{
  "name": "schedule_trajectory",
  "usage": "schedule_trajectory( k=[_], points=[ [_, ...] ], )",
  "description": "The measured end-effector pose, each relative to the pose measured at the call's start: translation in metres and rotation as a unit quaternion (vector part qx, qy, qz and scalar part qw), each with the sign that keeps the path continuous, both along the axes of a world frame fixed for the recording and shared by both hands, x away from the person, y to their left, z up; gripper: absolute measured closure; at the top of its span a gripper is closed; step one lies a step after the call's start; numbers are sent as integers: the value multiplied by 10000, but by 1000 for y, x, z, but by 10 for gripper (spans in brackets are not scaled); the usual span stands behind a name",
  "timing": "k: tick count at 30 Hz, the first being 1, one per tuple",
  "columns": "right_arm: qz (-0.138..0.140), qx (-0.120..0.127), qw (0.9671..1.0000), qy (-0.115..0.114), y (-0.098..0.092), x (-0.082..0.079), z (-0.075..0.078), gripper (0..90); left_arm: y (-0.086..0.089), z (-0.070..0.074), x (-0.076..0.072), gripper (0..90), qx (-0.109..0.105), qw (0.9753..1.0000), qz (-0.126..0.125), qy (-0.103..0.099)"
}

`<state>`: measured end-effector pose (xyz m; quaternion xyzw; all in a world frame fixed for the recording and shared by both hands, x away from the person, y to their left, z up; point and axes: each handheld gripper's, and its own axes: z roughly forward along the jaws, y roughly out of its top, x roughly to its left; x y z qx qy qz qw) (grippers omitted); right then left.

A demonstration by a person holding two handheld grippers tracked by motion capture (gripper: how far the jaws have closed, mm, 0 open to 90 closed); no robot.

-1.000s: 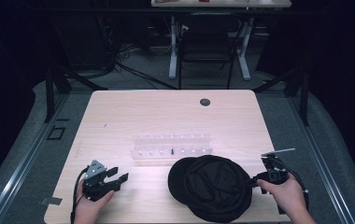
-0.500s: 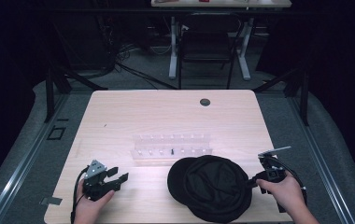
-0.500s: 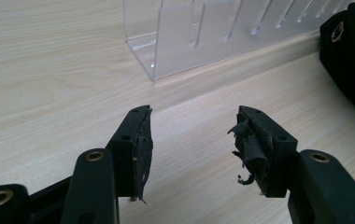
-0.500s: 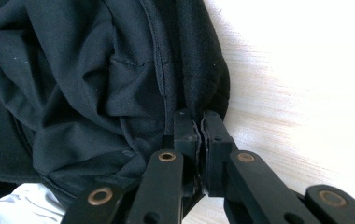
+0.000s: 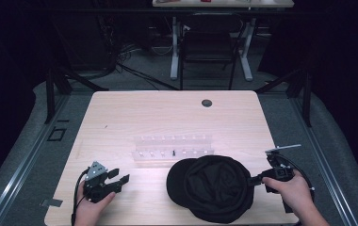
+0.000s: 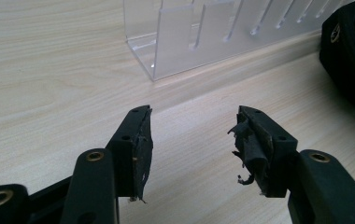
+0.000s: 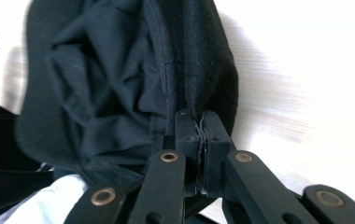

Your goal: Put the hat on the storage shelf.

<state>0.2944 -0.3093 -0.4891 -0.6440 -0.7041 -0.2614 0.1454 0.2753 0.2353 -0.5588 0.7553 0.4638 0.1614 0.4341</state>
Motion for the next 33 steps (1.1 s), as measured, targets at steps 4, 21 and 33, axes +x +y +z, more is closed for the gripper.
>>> schedule_trajectory(
  k=[4,21,33],
  points=[
    [-56,193,9998,-80,1,-1,8,882,0,0,0,463,-31,10000,17,10],
    [-33,813,9962,-315,15,-3,41,883,-1,0,0,464,-35,10000,15,9],
    [140,1058,9930,-498,25,-2,59,883,0,0,1,463,-26,10000,9,20]
  ],
)
